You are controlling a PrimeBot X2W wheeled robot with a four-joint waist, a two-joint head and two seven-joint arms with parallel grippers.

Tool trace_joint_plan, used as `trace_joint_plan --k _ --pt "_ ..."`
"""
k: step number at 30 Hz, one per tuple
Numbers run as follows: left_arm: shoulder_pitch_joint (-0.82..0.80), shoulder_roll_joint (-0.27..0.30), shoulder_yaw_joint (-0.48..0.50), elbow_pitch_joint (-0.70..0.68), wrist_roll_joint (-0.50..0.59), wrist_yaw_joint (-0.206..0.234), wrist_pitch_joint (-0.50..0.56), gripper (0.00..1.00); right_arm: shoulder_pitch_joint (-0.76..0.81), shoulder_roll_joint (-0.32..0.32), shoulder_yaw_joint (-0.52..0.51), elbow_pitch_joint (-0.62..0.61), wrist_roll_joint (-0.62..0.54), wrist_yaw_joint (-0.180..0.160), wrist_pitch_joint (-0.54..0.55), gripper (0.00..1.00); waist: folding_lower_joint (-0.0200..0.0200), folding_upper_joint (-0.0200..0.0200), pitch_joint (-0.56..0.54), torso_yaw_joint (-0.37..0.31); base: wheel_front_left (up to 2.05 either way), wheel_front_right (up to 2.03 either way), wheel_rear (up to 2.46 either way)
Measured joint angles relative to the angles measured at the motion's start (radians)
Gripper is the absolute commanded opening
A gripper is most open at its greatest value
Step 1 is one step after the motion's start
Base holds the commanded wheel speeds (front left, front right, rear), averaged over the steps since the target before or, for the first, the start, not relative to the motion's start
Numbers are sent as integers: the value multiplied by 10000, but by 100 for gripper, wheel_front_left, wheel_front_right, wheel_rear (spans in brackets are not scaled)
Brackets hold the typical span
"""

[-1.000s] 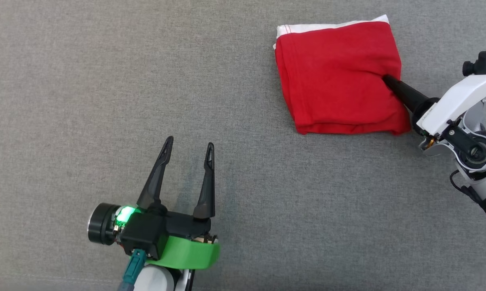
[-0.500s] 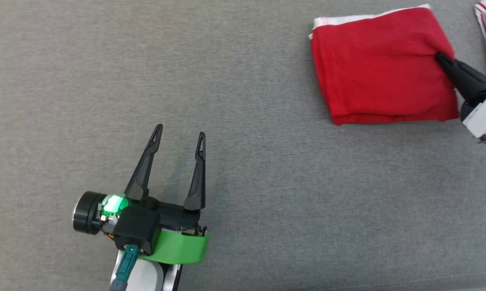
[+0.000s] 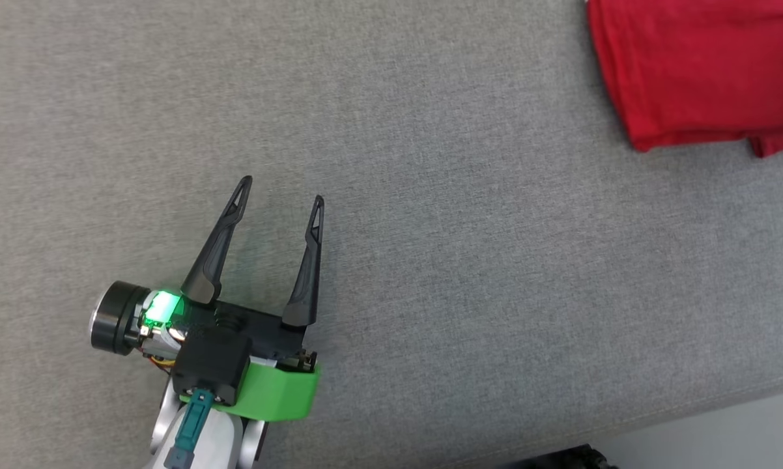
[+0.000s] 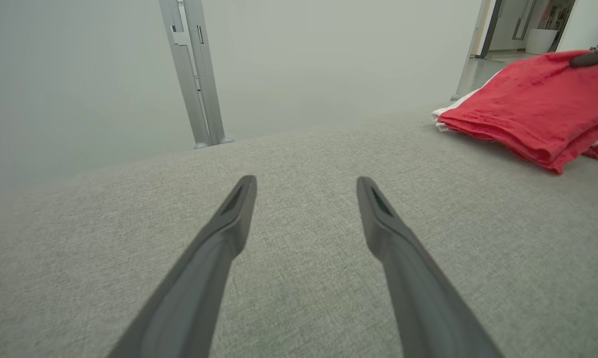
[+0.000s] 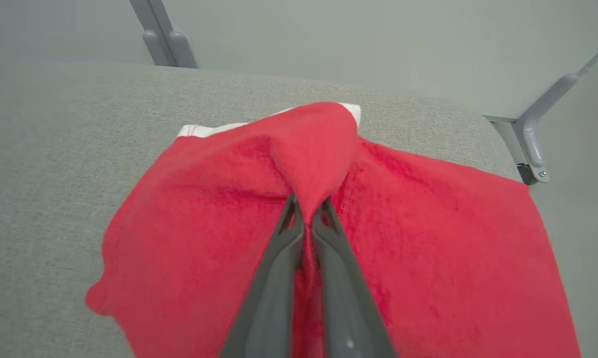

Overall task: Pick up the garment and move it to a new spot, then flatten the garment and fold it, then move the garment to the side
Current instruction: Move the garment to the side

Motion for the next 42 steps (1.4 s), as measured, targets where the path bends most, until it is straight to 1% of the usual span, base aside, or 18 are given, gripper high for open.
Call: trace_joint_plan --k 8,17,26,35,38,39,40,41,42 --pt "-301 397 -82 -148 54 44 0 100 -920 -717 627 671 -552 8 -418 0 0 0 697 -318 0 0 0" --pt "-466 656 -98 -391 36 222 0 100 -1510 -1578 1269 1461 -922 10 -821 0 0 0 1014 -172 0 0 0" --pt "-500 817 -219 -470 -15 336 0 100 -1920 -1783 1745 2056 -1195 10 -1177 0 1 0 1138 -44 0 0 0" --pt "-555 890 -347 -470 -46 439 0 100 -2013 -1833 2125 2847 -1051 12 -1294 0 0 0 1051 49 0 0 0" --pt "-571 918 -387 -477 -50 454 0 100 -2038 -1760 2161 3248 -951 10 -1340 0 0 0 1033 83 0 0 0" --pt "-571 920 -397 -481 -56 481 0 100 -2038 -1701 2186 3373 -909 12 -1363 3 0 0 1026 90 0 0 0" --pt "-571 922 -414 -479 -59 500 0 100 -2038 -1618 2234 3555 -911 12 -1365 47 0 0 1020 102 0 0 0" --pt "-572 924 -435 -477 -59 502 2 100 -2038 -1538 2268 3774 -922 12 -1363 100 0 0 1015 114 0 0 0" --pt "-573 924 -462 -476 -61 527 2 100 -2048 -1455 2305 4010 -1035 12 -1365 100 0 0 1008 127 0 0 0"
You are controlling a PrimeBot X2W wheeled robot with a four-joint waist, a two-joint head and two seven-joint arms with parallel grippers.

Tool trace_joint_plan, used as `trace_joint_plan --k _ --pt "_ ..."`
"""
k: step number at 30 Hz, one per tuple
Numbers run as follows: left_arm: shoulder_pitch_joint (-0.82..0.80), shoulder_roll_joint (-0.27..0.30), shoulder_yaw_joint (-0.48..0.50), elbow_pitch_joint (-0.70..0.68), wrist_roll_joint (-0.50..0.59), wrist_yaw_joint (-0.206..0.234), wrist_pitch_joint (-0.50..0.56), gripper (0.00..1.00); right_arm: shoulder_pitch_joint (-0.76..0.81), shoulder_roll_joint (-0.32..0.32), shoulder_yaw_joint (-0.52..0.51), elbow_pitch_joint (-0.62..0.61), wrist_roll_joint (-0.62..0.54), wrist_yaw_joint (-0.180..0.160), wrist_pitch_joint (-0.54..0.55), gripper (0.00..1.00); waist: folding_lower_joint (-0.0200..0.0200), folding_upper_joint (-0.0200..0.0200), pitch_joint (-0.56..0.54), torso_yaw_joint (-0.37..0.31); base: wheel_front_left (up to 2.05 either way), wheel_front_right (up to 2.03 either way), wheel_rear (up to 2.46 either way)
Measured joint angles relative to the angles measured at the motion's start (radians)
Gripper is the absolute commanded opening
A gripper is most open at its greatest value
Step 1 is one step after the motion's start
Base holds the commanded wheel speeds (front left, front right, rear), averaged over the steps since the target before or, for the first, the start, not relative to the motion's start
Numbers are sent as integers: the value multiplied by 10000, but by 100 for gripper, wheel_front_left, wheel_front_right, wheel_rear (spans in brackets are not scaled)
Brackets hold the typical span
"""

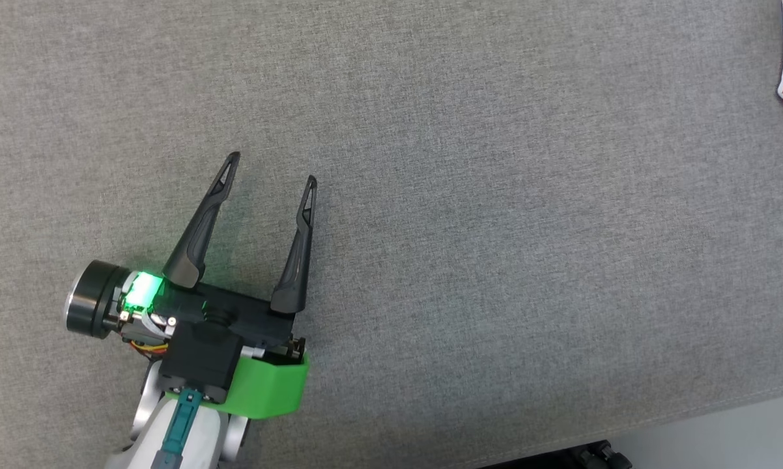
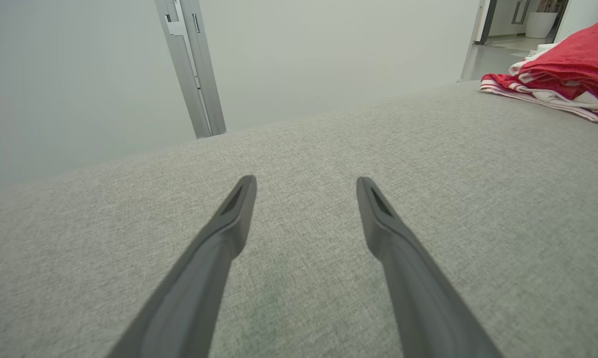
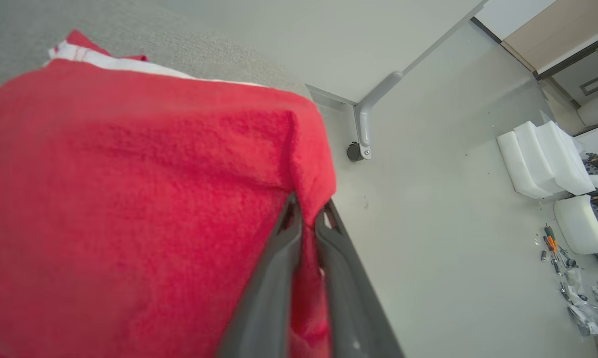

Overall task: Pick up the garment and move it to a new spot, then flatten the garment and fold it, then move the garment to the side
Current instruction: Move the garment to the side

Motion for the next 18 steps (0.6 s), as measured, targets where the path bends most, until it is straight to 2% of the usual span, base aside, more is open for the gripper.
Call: trace_joint_plan --k 6,7,8,13,15,18 --pt "-19 -15 -75 48 -79 31 -2 100 -147 740 29 1051 -447 -2 -138 100 0 0 -173 80 0 0 0" --pt "-10 -67 -86 98 -134 77 0 100 -159 1200 94 1083 -922 -2 -190 100 0 0 -338 115 0 0 0" --pt "-1 -79 -84 113 -155 92 -2 100 -158 1388 33 1014 -1018 -2 -192 100 -1 0 -400 123 0 0 0" --pt "144 -270 -35 276 -305 140 -2 100 386 2658 -1793 -483 -1933 0 -234 100 -1 0 -893 163 0 0 0" --pt "396 -497 36 426 -518 150 -2 100 2080 3925 -3428 -1400 -2897 -2 -234 100 -2 0 -1401 210 0 0 0" --pt "636 -711 148 552 -617 155 0 100 3257 4920 -4424 -2075 -3498 -2 -234 100 -1 0 -1823 277 0 0 0"
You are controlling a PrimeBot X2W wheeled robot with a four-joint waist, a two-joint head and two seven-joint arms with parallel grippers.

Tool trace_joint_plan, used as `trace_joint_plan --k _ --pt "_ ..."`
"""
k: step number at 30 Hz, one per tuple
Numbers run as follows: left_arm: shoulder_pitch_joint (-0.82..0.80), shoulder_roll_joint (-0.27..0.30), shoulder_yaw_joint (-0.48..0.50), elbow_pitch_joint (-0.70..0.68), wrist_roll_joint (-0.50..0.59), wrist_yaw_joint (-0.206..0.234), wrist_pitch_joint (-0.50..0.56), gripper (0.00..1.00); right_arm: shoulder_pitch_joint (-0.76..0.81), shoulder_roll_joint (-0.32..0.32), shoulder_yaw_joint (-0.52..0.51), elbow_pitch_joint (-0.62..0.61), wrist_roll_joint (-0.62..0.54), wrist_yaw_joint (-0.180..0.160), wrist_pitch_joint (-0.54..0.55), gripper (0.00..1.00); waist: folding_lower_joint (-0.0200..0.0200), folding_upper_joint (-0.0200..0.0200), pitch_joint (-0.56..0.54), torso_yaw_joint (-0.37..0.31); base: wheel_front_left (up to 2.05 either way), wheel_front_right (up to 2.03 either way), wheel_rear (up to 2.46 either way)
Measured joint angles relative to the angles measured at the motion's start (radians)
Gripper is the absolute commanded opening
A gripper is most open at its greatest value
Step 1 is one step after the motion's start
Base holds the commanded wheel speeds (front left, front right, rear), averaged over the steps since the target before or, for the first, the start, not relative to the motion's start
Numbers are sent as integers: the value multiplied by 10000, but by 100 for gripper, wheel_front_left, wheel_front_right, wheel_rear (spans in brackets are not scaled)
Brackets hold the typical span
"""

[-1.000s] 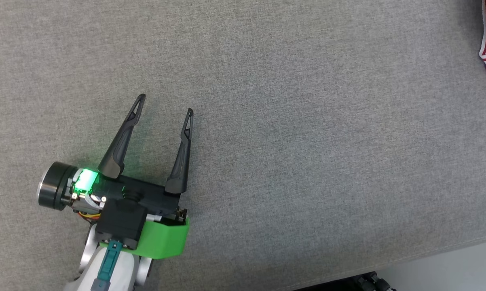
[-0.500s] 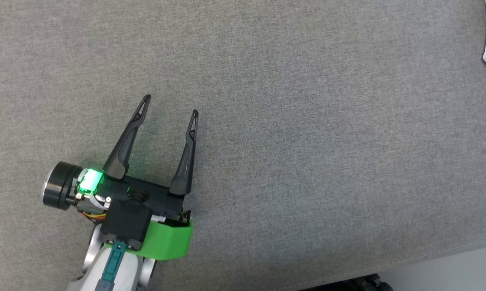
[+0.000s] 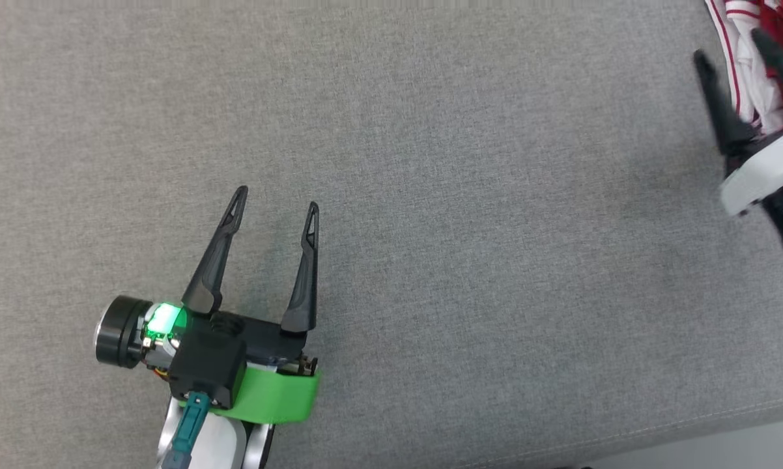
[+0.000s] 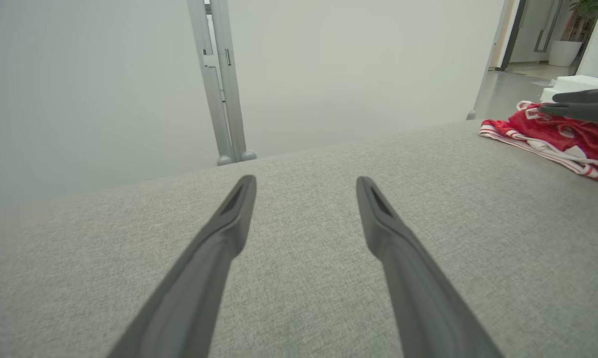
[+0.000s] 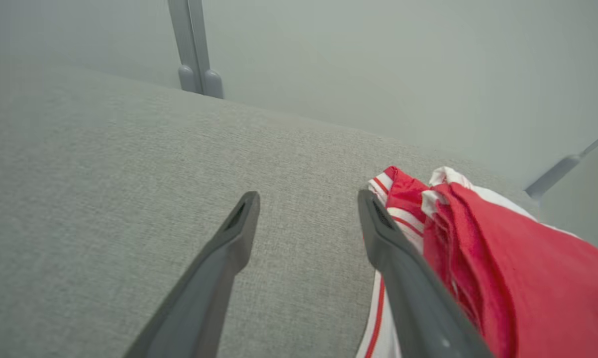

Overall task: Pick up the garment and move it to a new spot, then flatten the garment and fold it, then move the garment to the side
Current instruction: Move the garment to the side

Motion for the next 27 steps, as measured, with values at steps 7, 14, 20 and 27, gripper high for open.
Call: trace_joint_plan --k 7,14,20,27 --pt "692 -537 652 265 -581 -40 -2 100 2290 1962 -1639 -1492 -1162 0 0 100 0 0 -1060 250 0 0 0" --pt "1493 -844 1603 460 -1168 -67 0 100 4413 3764 -3442 -3308 -2830 -2 0 100 0 0 -2121 541 0 0 0" --pt "2115 -878 2136 384 -1496 -134 -2 100 6291 4897 -4240 -4556 -3797 -2 -2 100 0 0 -3004 774 0 0 0" --pt "3179 -888 2397 171 -1446 -161 -2 100 8056 5275 -4303 -4573 -4230 -4 0 100 -1 0 -4028 937 0 0 0"
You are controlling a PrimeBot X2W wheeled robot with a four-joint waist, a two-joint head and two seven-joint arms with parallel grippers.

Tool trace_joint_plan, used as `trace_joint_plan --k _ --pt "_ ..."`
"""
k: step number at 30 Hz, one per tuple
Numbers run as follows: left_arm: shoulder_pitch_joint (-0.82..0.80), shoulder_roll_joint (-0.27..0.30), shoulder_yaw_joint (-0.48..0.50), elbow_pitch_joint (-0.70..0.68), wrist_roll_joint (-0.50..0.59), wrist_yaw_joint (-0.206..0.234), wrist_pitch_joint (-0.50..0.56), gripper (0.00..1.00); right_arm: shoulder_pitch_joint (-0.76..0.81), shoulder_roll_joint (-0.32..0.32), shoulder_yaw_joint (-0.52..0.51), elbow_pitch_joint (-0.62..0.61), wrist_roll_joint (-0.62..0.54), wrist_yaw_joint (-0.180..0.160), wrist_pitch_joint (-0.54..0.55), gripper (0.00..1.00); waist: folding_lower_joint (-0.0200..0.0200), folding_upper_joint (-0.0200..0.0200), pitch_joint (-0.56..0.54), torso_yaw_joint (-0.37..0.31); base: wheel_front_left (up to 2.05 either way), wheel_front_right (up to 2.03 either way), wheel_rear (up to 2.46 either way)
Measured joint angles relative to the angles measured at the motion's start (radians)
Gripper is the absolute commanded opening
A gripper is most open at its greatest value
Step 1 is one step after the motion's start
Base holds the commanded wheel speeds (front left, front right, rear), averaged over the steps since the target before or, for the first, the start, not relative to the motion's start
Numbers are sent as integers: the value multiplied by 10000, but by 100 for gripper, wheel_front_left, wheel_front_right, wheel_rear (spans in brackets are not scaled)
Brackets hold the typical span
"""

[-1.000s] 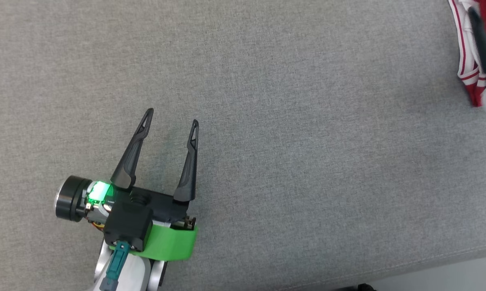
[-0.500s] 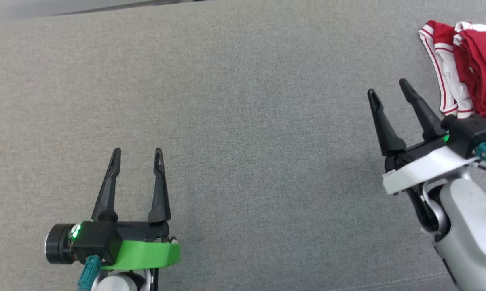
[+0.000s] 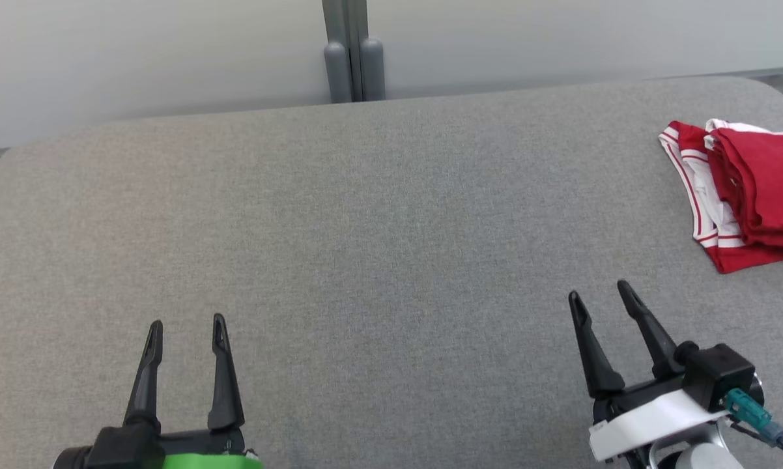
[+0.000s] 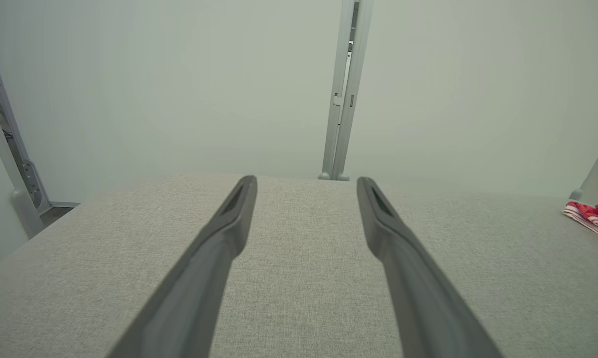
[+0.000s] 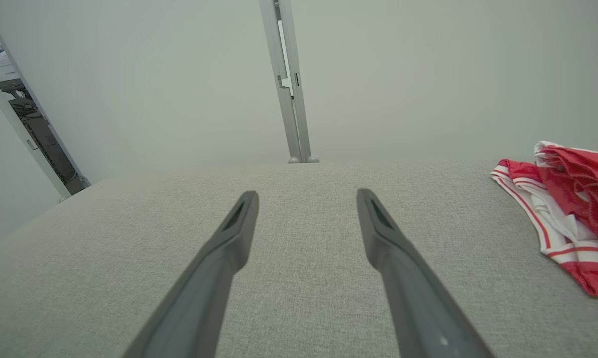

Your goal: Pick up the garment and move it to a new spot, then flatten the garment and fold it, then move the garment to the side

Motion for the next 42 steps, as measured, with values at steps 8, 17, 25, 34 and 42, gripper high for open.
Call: trace_joint_plan --k 8,17,25,34,42 --pt "883 -4 165 332 182 -343 2 100 957 309 90 309 -90 0 0 100 0 0 -922 26 0 0 0" --pt "1269 -6 92 788 303 -405 2 100 1376 499 -29 585 23 0 0 100 0 0 -1405 3 0 0 0" --pt "1325 -6 -29 913 282 -339 0 100 1390 460 176 642 -13 0 0 100 1 0 -1437 19 0 0 0" --pt "1328 -6 15 978 282 -339 0 100 1363 500 293 656 -104 0 0 100 1 0 -1511 -44 0 0 0" --pt "1330 -13 -52 1467 -98 -347 117 0 1490 518 291 1108 259 2 77 0 1 0 -1543 -58 0 0 0"
